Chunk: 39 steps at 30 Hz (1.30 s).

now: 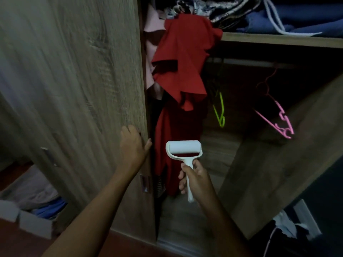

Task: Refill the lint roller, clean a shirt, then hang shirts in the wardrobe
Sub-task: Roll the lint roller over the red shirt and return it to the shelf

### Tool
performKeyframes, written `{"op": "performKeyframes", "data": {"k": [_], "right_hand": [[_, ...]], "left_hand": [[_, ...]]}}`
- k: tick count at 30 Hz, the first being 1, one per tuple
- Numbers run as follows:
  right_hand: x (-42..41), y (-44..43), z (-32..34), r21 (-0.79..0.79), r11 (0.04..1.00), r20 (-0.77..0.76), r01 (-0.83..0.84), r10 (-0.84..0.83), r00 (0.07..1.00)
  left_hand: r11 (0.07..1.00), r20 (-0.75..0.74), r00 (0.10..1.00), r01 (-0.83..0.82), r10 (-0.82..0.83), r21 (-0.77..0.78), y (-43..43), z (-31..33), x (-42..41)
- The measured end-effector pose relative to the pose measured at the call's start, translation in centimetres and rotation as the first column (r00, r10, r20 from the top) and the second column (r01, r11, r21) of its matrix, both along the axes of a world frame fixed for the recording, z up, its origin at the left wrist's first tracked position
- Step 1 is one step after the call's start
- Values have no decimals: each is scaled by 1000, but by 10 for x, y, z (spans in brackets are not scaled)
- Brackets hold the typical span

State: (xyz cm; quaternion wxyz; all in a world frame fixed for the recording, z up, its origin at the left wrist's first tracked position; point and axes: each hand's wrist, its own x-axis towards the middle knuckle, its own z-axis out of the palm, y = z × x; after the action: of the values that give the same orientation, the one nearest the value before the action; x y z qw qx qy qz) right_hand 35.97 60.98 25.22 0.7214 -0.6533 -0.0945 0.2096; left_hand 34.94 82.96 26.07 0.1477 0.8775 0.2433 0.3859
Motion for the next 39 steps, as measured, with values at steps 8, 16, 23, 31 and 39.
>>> {"op": "performKeyframes", "data": {"k": [8,16,23,31,39], "right_hand": [[-2,50,-3,34,998,-29,57,-56,998],[-5,75,-6,9,1000,50,28,-28,998],[-7,77,-12,-26,999,106,38,-35,994],[10,79,-19,-34,995,61,89,-87,994],[33,59,-24,-24,990,-23,141,-141,990]], "left_hand": [[1000,14,1000,17,-17,8,46,-1,-11],[998,-17,1000,10,-9,57,78,1,-19],[1000,-35,999,13,-13,6,86,-4,-23],[998,-93,995,-41,45,40,90,6,-13],[996,78,993,82,-84,26,38,24,-11]]}}
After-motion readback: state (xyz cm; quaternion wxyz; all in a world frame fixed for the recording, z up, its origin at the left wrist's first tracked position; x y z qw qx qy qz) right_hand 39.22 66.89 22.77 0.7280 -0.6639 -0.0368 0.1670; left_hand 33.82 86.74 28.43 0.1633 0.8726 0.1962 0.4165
